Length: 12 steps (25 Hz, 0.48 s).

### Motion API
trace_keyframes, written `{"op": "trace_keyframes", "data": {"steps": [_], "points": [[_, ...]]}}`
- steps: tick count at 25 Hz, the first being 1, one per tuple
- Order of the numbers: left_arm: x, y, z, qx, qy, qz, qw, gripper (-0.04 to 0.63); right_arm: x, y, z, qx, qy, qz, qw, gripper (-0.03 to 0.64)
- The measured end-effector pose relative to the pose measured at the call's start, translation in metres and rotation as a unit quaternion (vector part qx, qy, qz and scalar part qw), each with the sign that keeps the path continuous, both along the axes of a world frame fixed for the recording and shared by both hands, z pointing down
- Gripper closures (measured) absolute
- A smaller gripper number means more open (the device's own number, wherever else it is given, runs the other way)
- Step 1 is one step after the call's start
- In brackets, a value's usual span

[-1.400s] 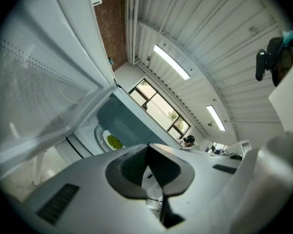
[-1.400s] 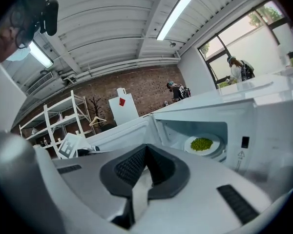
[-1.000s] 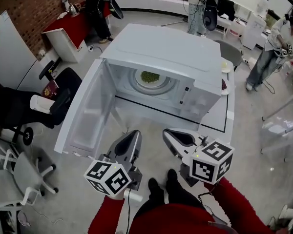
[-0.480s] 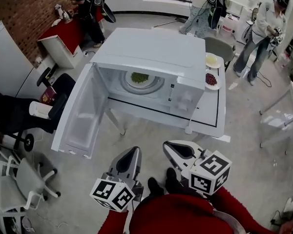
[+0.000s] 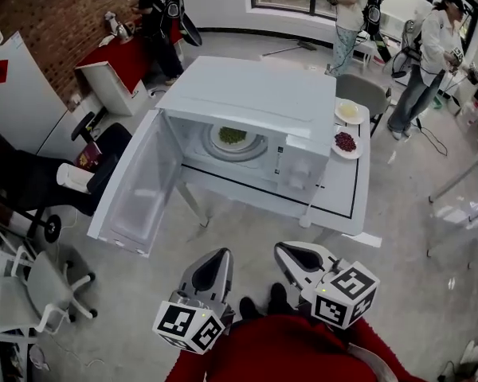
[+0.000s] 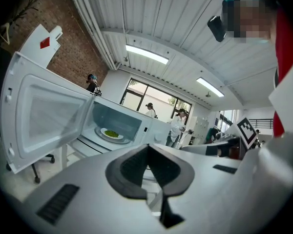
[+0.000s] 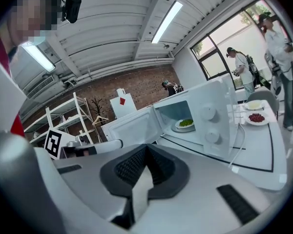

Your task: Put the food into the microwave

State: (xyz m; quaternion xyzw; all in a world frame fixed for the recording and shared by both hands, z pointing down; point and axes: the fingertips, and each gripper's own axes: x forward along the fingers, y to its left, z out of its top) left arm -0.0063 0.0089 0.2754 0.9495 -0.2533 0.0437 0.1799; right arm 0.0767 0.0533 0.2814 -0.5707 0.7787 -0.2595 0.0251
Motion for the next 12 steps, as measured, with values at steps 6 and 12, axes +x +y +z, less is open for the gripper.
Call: {"op": "trace_keyframes", "data": {"steps": [6, 12], "points": [[0.0035, 0.0118, -0.0035, 0.008, -0.002, -0.003, 1.0000, 0.584, 0.0063, 0.0059, -0.0007, 0.010, 0.016, -0.005, 1.000, 0.603], [0.0035, 0.0105, -0.0063, 0.017, -0.004, -0.016, 0.9997, 0.584, 0.0086, 0.0036, -0.0042, 0.029, 0.040, -0.017, 0.999, 0.603]]}}
